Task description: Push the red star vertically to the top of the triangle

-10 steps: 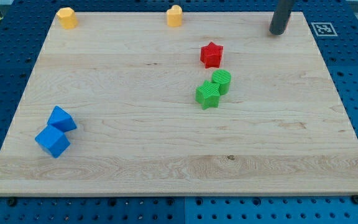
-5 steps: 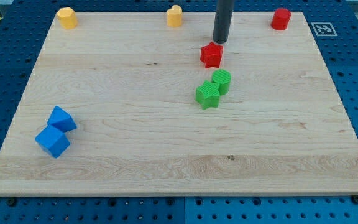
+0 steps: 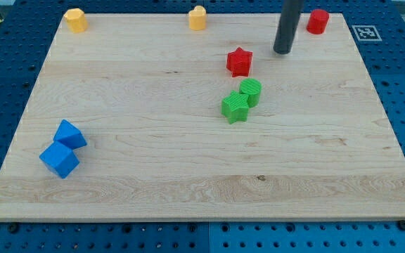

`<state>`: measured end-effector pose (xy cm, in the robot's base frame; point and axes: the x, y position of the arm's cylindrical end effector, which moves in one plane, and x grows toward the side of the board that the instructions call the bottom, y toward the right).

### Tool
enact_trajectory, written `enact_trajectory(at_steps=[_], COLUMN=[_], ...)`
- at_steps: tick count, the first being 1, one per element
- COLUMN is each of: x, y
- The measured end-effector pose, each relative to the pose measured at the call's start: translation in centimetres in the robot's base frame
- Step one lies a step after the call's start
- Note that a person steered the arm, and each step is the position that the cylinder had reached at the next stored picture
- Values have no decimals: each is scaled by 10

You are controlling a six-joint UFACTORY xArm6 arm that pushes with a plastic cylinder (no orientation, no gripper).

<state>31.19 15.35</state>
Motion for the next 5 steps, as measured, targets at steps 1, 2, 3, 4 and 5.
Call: enact_trajectory(at_steps=[1,2,3,4,5], x=[23,28,28,28,28], y=[-18,-64,-112,-154,-189])
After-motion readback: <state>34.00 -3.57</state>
